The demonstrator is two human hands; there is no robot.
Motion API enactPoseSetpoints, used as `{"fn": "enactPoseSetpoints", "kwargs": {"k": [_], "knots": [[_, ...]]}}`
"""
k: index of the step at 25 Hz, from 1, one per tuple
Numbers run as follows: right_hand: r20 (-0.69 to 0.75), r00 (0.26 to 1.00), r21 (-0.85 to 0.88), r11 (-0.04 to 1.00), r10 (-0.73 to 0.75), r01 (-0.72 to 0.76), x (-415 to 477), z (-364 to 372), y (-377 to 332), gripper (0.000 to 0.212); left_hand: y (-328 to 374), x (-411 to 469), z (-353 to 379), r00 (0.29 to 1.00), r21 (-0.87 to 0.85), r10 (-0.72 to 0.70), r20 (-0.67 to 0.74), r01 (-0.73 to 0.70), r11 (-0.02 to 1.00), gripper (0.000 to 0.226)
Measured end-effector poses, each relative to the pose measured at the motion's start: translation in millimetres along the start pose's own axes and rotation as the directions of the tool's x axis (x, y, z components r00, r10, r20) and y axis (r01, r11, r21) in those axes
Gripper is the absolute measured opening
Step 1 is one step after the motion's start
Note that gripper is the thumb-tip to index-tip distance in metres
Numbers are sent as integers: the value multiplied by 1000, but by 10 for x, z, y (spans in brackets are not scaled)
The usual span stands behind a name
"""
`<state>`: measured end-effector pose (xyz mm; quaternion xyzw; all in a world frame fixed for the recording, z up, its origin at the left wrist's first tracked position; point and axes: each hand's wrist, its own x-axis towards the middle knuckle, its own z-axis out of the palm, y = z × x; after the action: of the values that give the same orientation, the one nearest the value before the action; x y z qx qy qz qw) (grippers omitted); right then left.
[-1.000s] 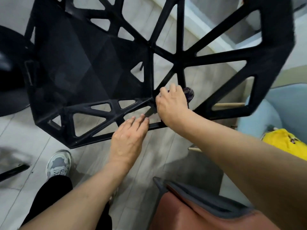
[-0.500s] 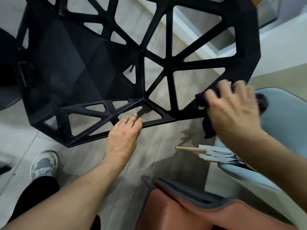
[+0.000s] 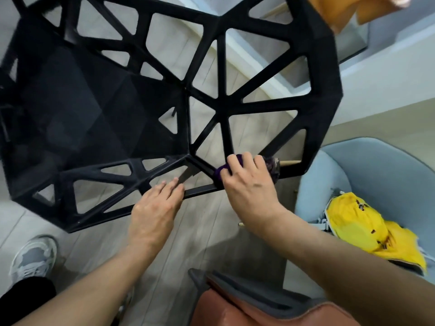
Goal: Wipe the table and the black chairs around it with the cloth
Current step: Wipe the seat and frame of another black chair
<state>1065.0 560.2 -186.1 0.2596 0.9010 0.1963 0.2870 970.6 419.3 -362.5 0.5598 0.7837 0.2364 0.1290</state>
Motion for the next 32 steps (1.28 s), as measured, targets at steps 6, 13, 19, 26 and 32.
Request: {"fn": "enactPoseSetpoints", "kwargs": {"k": [6, 13, 19, 26, 32], "knots": [[-103, 960, -173, 946, 260, -275, -68, -516, 1028, 19, 75, 18, -88, 1000, 15, -22, 17, 22, 1000, 31], [-133, 962, -116, 961, 237, -253, 266, -256, 896, 19, 50, 21, -4, 1000, 31, -13, -14, 13, 999, 30], [-8, 996, 31, 996, -86, 86, 224, 198, -128, 10, 61, 11, 32, 1000, -3, -24, -16, 24, 1000, 41], [246, 964, -31, 993, -104, 115, 1325, 553, -467, 22, 70, -11, 3, 1000, -65, -30, -7, 29, 997, 43], [211, 976, -105, 992, -53, 76, 1610, 742, -806, 23, 63, -21, 36, 998, -145, -36, 43, 42, 989, 43]]}}
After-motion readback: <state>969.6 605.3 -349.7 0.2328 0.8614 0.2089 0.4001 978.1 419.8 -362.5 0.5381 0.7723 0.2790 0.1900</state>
